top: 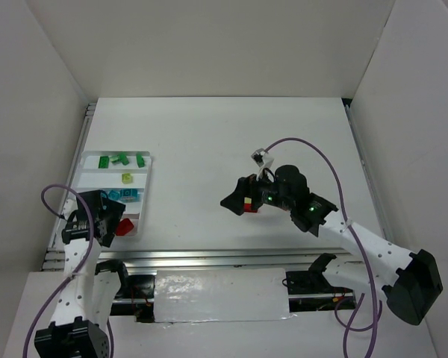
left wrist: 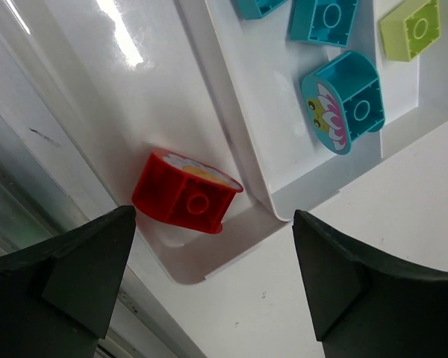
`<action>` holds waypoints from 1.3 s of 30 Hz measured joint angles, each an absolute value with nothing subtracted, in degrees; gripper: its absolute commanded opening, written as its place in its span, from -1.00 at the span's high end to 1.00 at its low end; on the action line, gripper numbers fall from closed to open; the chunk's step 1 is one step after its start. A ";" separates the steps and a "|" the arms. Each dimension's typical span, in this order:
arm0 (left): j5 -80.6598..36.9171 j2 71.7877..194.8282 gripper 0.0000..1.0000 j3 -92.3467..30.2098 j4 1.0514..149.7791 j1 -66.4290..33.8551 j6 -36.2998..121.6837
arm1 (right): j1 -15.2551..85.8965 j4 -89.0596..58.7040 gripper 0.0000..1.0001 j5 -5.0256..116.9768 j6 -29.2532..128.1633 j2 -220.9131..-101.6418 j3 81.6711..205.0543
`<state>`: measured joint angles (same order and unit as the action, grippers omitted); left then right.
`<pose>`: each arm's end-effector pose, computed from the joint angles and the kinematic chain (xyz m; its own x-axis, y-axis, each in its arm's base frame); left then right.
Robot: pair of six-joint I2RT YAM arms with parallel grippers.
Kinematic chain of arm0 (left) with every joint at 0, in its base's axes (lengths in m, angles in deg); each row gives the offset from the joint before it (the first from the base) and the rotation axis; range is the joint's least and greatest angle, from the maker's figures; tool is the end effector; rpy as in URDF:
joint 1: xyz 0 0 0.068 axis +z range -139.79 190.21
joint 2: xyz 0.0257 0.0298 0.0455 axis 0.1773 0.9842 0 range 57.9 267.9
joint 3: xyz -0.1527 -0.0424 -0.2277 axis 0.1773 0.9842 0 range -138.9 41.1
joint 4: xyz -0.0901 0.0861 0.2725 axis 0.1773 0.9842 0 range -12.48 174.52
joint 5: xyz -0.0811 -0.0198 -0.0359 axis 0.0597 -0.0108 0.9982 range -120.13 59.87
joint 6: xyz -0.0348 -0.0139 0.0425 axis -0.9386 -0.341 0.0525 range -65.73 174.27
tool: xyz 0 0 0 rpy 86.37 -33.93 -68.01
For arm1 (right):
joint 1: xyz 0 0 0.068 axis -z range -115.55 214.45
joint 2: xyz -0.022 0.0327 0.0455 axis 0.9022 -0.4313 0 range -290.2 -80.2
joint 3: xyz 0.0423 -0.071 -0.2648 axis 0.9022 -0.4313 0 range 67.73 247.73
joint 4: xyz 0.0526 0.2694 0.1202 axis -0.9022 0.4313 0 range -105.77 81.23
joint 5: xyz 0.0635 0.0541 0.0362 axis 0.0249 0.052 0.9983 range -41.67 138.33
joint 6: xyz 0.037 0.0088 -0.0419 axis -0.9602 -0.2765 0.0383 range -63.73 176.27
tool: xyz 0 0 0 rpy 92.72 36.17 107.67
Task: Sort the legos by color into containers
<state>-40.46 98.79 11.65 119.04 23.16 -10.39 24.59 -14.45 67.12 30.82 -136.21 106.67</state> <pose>0.1704 0.0465 0.2014 -0.0386 -0.9212 -0.3872 -0.8425 0.2383 -0.4831 0.1961 0.1802 0.2748 -0.5802 0.0456 -0.8132 -0.6556 0.5663 0.4995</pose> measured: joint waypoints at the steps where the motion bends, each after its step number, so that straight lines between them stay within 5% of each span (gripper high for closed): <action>1: -40.61 97.91 -0.99 11.45 119.74 23.16 -10.35 | 24.59 -14.45 -0.99 66.90 30.77 -136.58 106.67; 14: -30.56 91.42 -0.99 -1.42 114.88 23.16 8.38 | 24.74 0.74 -1.00 40.02 18.34 -154.98 112.09; 33: -12.42 99.73 -0.99 -1.27 107.45 23.16 22.94 | 23.70 3.01 -0.98 33.05 17.13 -169.47 116.31; 38: -11.26 100.18 -0.99 -1.09 106.67 23.16 23.05 | 22.73 3.54 -0.74 30.97 16.96 -172.55 117.46; 39: -11.02 100.18 -0.99 -1.09 106.58 23.16 23.05 | 22.54 3.69 -0.51 30.79 16.83 -172.73 117.46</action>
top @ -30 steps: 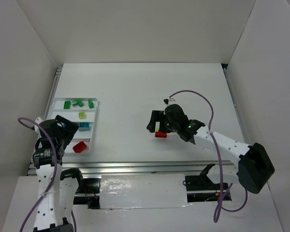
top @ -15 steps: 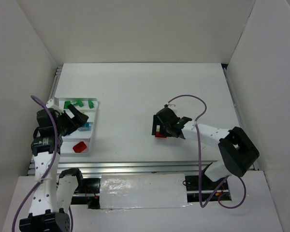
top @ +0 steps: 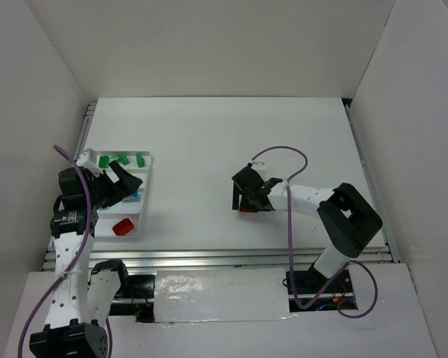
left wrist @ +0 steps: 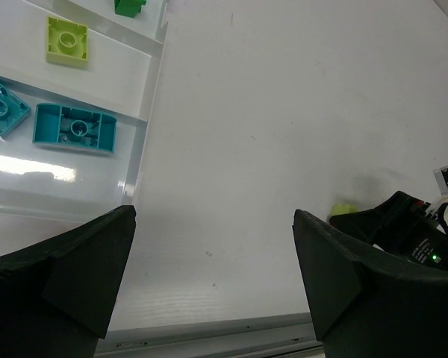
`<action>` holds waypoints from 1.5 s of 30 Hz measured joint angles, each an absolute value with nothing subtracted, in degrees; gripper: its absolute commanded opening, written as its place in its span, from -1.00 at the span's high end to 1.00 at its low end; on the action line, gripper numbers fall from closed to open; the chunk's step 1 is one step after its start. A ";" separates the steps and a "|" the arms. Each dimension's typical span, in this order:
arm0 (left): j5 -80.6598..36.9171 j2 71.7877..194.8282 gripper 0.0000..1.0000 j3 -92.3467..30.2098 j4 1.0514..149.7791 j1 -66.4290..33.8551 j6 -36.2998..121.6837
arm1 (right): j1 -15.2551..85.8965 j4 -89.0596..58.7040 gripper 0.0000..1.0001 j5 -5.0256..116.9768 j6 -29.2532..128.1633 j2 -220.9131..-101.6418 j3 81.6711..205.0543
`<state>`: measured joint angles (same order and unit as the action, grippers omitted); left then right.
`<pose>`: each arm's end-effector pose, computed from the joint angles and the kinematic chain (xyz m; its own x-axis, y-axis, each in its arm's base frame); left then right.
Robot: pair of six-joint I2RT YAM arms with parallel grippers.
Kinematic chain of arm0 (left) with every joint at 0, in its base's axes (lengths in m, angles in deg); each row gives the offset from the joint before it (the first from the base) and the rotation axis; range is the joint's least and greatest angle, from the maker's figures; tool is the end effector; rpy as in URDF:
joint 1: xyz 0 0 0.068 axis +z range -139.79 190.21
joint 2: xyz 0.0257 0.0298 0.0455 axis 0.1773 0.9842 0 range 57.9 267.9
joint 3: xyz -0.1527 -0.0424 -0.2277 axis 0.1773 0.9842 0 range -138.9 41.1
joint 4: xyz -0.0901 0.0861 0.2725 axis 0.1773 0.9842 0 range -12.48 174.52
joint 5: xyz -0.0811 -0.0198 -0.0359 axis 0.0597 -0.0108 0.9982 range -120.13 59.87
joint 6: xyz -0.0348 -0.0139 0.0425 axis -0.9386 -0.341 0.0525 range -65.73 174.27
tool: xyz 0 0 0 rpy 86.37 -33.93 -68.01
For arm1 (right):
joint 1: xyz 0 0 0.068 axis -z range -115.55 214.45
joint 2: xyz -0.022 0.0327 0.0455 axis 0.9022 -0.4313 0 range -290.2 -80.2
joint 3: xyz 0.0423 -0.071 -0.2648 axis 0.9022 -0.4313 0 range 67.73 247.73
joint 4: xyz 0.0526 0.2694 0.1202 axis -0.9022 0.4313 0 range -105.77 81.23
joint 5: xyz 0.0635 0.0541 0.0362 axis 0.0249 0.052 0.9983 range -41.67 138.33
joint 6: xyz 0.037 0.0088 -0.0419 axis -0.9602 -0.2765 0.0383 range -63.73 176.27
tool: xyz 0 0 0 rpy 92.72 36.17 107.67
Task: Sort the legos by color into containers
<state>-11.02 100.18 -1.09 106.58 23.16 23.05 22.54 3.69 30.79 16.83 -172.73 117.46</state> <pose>0.2017 0.0331 0.2995 -0.4406 -0.6038 -0.6642 -0.1888 0.7857 -0.5890 0.2567 0.2143 0.1332 -0.8469 0.0537 -0.5290 0.0072 0.9960 0.0896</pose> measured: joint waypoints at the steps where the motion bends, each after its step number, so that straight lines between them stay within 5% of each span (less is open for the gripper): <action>1: -10.84 100.18 -0.99 -1.09 106.56 23.16 23.05 | 22.36 3.82 -0.40 30.60 16.89 -172.77 117.46; 3: -10.69 100.21 -0.99 -1.09 106.56 23.16 23.07 | 22.10 3.78 -0.27 30.27 16.59 -172.75 117.46; 5: -10.67 100.32 -0.99 -1.09 106.58 23.16 23.07 | 21.88 3.76 0.08 30.10 16.59 -172.75 117.46; 6: -10.67 100.45 -0.99 -1.09 106.58 23.16 23.07 | 21.84 3.76 0.75 30.10 16.72 -172.75 117.46; 7: -10.67 100.62 -0.99 -1.09 106.58 23.16 23.09 | 21.82 3.73 1.00 30.12 16.76 -172.73 117.46; 21: 3.63 106.85 -0.99 -0.15 102.32 22.18 23.77 | 14.19 -3.50 1.00 37.74 29.35 -162.35 113.51; 30: 11.82 114.43 -0.99 0.06 91.32 -3.11 14.50 | 5.36 -8.53 0.99 48.30 41.07 -152.88 113.57; 41: 8.54 119.68 -0.88 2.88 80.90 -17.80 5.15 | 3.83 -8.53 0.95 49.70 45.07 -145.73 113.75; 44: 8.08 120.93 -0.74 2.91 78.60 -20.05 3.44 | 3.83 -8.59 0.95 49.72 45.29 -144.45 113.75; 45: 8.00 121.30 -0.56 2.91 77.90 -20.55 2.98 | 3.83 -8.62 0.95 49.64 45.31 -144.20 113.75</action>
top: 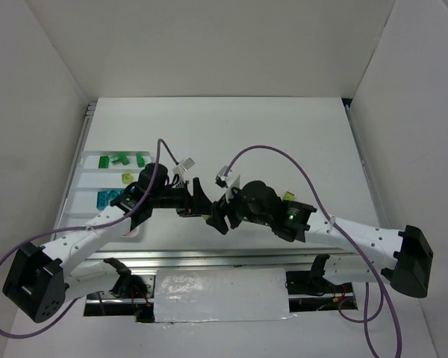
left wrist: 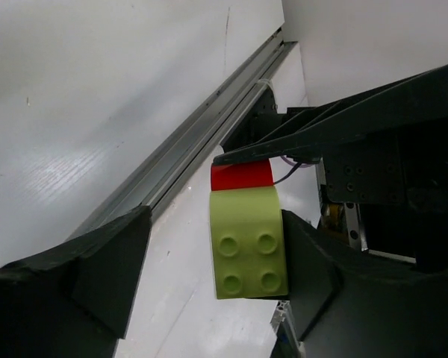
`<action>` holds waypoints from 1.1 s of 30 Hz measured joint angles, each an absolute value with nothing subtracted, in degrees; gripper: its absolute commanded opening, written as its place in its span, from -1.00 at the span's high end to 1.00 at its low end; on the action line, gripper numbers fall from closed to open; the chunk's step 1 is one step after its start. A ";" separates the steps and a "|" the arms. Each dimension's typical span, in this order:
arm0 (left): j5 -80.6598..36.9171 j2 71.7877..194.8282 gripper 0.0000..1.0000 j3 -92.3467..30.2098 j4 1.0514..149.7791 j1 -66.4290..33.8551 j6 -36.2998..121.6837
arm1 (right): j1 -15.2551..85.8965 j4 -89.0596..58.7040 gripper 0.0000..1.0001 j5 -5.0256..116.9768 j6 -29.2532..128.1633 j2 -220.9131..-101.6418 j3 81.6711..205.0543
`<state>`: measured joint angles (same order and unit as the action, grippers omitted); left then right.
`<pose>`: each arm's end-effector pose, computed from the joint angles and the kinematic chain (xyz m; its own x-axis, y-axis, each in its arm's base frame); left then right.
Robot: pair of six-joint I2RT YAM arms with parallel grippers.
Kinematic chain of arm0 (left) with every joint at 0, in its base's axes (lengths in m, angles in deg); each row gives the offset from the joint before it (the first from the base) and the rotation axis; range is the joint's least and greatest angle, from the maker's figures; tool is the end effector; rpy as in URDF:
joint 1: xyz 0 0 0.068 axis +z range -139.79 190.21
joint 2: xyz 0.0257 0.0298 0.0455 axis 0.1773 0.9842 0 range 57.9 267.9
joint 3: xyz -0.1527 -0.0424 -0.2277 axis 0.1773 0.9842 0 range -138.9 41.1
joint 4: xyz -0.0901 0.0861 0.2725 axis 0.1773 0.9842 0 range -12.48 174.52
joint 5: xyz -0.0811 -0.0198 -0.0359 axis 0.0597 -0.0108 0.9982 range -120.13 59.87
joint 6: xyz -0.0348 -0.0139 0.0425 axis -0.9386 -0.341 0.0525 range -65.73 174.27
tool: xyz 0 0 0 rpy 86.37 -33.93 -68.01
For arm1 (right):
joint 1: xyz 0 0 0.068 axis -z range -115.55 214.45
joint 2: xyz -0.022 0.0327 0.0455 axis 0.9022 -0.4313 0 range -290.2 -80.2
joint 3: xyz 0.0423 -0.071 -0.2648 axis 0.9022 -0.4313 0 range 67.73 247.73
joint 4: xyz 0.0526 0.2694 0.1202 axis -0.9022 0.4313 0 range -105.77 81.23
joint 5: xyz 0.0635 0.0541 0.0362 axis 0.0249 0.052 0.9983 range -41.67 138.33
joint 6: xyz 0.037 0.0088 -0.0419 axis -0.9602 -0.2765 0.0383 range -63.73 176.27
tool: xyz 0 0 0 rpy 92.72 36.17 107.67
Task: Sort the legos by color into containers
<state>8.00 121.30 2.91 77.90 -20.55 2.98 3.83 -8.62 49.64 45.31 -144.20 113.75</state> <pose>0.2266 -0.1633 0.2411 -0.9195 -0.1670 -0.3560 0.2613 0.4170 -0.8705 0.1441 0.2575 0.2759 -0.3721 -0.2735 -0.8870 -0.8256 0.5343 0.1816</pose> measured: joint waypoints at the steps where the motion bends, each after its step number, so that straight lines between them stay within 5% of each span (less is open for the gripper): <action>1: 7.89 121.71 -0.43 2.91 77.38 -21.10 2.53 | 3.83 -8.62 0.94 49.55 45.31 -144.01 113.75; 5: 7.73 122.43 0.38 2.67 74.91 -22.43 0.86 | 3.76 -8.09 0.88 47.80 45.22 -143.92 113.46; 6: 7.34 122.50 0.72 2.45 74.64 -22.58 0.34 | 3.63 -7.87 0.87 46.71 45.22 -143.92 113.46; 7: 7.32 122.59 0.86 2.36 74.43 -22.63 -0.12 | 3.46 -7.96 0.73 45.74 45.20 -143.92 113.46; 8: 7.34 122.67 0.99 2.29 74.16 -22.61 -0.14 | 3.28 -8.02 0.49 44.98 45.20 -144.03 113.46; 9: 7.17 122.78 1.00 2.25 74.05 -22.61 -0.03 | 3.17 -8.05 0.02 44.48 44.87 -144.10 113.46; 10: 7.34 122.98 1.00 2.23 73.99 -22.58 0.08 | 3.17 -8.07 -0.98 44.35 44.43 -144.10 113.46; 25: 10.66 122.54 1.00 0.09 69.86 -22.67 0.49 | 6.69 -12.18 -1.00 48.72 38.51 -131.29 105.90; 33: 11.54 121.12 1.00 0.06 65.55 -22.67 2.22 | 21.92 -18.52 -0.99 69.39 30.93 -122.74 100.07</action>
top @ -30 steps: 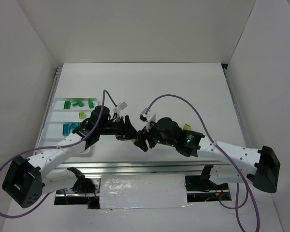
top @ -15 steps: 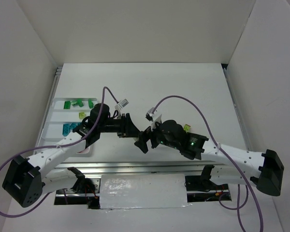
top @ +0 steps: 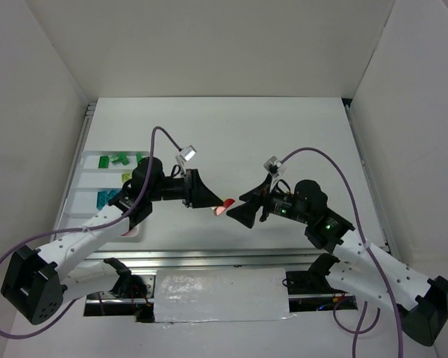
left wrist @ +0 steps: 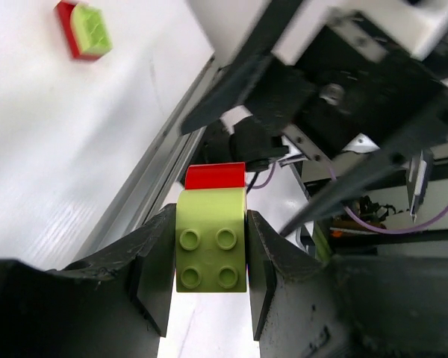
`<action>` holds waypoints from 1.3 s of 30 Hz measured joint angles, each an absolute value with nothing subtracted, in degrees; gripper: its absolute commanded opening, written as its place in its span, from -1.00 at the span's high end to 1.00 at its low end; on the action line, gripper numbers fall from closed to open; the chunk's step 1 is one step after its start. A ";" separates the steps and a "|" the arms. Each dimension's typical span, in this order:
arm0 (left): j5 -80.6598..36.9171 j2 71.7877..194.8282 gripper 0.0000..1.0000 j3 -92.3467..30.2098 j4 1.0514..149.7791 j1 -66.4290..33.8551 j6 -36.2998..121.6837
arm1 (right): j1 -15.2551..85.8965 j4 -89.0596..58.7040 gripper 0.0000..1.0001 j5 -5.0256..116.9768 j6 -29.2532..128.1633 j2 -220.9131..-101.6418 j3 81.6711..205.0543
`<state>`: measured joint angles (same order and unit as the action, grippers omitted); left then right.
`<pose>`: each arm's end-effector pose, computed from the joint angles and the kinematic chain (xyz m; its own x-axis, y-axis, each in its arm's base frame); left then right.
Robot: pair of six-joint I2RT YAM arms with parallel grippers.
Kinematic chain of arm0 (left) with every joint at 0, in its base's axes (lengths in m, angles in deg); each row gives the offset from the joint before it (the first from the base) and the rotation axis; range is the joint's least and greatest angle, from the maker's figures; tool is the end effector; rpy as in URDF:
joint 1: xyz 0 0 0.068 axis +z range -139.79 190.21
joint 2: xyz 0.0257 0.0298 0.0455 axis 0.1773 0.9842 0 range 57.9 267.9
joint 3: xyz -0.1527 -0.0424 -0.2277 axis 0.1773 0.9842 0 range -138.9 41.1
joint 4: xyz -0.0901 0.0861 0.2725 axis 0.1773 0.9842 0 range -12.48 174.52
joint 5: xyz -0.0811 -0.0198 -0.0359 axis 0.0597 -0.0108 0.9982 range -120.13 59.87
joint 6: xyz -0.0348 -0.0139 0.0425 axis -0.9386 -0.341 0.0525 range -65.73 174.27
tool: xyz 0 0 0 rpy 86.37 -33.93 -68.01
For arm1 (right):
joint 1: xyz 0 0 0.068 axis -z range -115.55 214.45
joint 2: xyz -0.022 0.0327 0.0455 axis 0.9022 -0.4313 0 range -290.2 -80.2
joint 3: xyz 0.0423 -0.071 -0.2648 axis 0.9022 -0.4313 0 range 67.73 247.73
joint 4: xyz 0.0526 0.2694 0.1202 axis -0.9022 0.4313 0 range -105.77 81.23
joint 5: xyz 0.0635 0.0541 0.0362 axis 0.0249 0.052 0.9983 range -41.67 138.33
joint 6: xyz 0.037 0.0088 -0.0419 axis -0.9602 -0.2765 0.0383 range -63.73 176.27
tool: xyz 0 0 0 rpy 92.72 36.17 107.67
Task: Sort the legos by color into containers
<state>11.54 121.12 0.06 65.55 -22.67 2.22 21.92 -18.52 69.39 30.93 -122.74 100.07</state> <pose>0.2274 -0.1784 0.2828 -0.8446 -0.1554 -0.5123 0.4700 0.2433 -0.8485 0.1552 0.1616 0.2894 -0.4687 0.1121 -0.8762 -0.7665 0.4415 0.4665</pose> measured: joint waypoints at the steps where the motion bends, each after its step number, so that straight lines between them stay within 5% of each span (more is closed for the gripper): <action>1: 12.00 120.62 1.00 0.11 64.20 -22.67 2.28 | 23.15 -18.87 -1.00 71.54 29.88 -122.96 100.07; 11: 17.33 118.08 1.00 3.43 51.24 -22.78 1.35 | 27.91 -31.39 -0.86 89.02 18.75 -126.92 99.87; 16: 19.06 117.69 1.00 4.04 50.08 -23.22 1.41 | 28.09 -37.07 -0.28 92.67 15.54 -128.66 99.87; 23: 19.69 115.37 1.00 4.04 51.04 -23.37 2.61 | 28.35 -41.66 1.00 95.29 12.35 -132.42 99.87; 31: 18.49 114.26 1.00 1.57 58.91 -23.00 6.81 | 28.37 -39.89 1.00 96.28 18.01 -131.59 99.85; 39: 20.00 113.54 1.00 -1.31 63.43 -7.96 7.29 | 28.81 -29.62 1.00 101.46 29.70 -130.30 99.76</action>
<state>20.00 113.54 -1.31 63.43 -7.96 7.29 28.81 -29.62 101.46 29.70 -130.30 99.76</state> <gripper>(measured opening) 0.485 0.438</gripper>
